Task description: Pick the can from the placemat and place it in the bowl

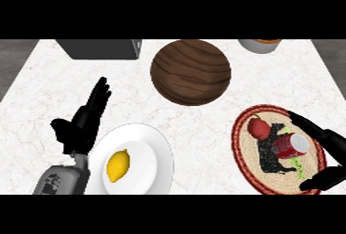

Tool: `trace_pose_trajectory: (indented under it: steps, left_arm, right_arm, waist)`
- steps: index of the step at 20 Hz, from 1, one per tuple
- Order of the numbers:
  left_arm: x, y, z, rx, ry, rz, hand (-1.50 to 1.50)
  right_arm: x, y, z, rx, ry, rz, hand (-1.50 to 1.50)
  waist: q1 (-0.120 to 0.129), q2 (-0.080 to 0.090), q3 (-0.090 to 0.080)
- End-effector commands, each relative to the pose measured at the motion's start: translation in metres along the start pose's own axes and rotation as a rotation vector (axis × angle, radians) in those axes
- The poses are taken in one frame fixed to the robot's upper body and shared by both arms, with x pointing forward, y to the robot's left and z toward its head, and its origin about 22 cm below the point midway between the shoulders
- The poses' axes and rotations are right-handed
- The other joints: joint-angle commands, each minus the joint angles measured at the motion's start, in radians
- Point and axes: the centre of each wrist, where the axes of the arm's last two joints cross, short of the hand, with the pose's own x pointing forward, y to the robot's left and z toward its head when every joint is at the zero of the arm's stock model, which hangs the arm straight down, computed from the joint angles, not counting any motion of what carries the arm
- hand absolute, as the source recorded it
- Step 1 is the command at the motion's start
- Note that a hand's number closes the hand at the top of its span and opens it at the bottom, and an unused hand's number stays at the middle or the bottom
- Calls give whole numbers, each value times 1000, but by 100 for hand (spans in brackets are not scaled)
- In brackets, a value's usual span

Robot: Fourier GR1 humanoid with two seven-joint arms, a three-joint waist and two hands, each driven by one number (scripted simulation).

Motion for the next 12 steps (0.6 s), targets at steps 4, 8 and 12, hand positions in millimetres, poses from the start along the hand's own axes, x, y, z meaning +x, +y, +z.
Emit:
trace_pose_trajectory:
  steps: [4,8,12]
  left_arm:
    - [-16,-4,9,-22,-14,1,0]
    - [-9,15,1,1,-13,-12,0]
    - [-1,4,2,-12,5,2,0]
  right_arm:
    - [-14,15,-17,-6,61,142,-150]
    - [-15,23,-19,49,59,111,-150]
    - [-12,39,-25,144,-31,198,150]
  waist:
    - [0,0,0]
    - [-3,0,0]
    - [-5,-1,0]
